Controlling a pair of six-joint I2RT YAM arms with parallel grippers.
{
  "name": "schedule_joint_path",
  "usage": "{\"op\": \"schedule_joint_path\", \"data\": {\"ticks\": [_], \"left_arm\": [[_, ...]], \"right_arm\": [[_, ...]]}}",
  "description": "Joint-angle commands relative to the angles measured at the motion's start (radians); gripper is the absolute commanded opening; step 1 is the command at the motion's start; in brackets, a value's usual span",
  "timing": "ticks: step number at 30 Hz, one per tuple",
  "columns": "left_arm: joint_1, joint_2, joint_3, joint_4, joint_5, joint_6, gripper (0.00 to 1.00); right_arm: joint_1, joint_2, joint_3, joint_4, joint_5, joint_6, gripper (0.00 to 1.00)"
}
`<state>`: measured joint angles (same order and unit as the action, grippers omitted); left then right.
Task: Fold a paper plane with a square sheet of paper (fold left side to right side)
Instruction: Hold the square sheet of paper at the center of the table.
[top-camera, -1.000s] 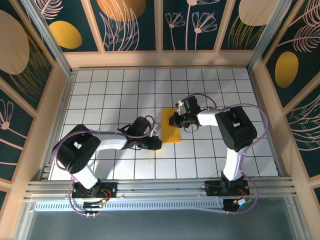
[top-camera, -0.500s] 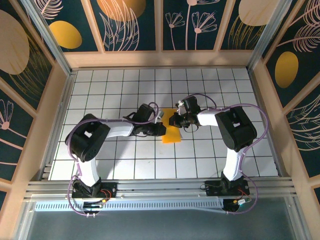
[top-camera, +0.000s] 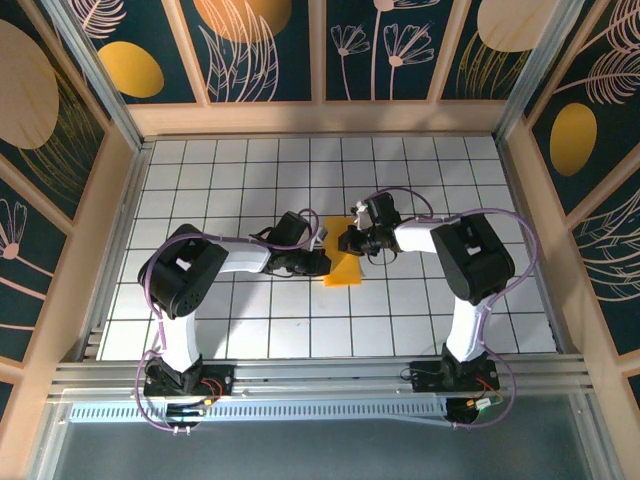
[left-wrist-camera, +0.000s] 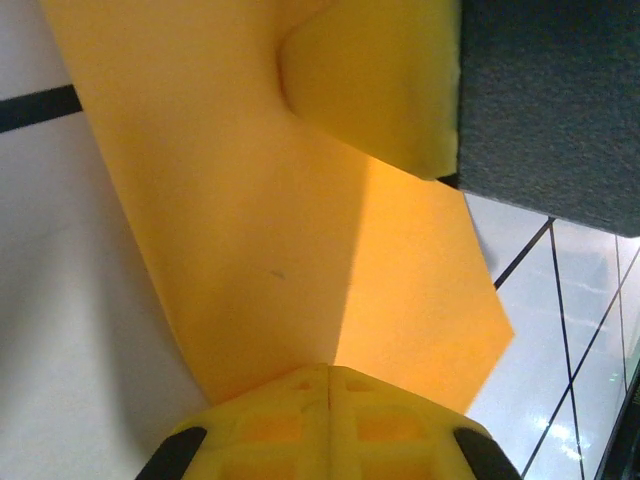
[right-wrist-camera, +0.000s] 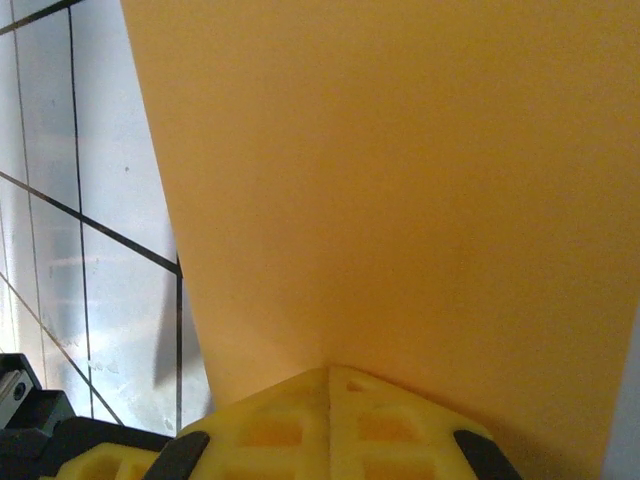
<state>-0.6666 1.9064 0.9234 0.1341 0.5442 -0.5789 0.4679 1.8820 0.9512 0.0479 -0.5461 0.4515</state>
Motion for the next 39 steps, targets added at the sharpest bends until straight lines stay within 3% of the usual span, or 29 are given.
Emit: {"op": "schedule_joint_path", "data": {"ticks": [1, 4, 7, 13, 21, 30, 39], "left_arm": [[-0.009, 0.023, -0.038, -0.050, -0.022, 0.003, 0.03], [-0.013, 0.023, -0.042, -0.043, -0.029, -0.010, 0.02], [-0.019, 0.022, -0.043, -0.036, -0.031, -0.018, 0.02], [-0.019, 0.018, -0.039, -0.035, -0.037, -0.022, 0.02], [-0.020, 0.008, -0.027, -0.013, -0.029, -0.057, 0.02], [-0.007, -0.010, 0.043, -0.010, -0.015, -0.094, 0.04], [0.036, 0.072, 0.169, -0.022, 0.000, -0.064, 0.05]], "right_arm": [[0.010, -0.087, 0.002, -0.048, 0.020, 0.006, 0.04], [0.011, -0.153, -0.014, -0.061, 0.037, 0.005, 0.07], [0.011, -0.212, -0.054, -0.079, 0.033, 0.009, 0.00], [0.048, -0.276, -0.173, -0.055, 0.004, 0.052, 0.00], [0.074, -0.211, -0.237, 0.000, 0.018, 0.086, 0.00], [0.074, -0.147, -0.236, -0.072, 0.101, 0.033, 0.00], [0.074, -0.122, -0.224, -0.116, 0.168, 0.000, 0.00]]}}
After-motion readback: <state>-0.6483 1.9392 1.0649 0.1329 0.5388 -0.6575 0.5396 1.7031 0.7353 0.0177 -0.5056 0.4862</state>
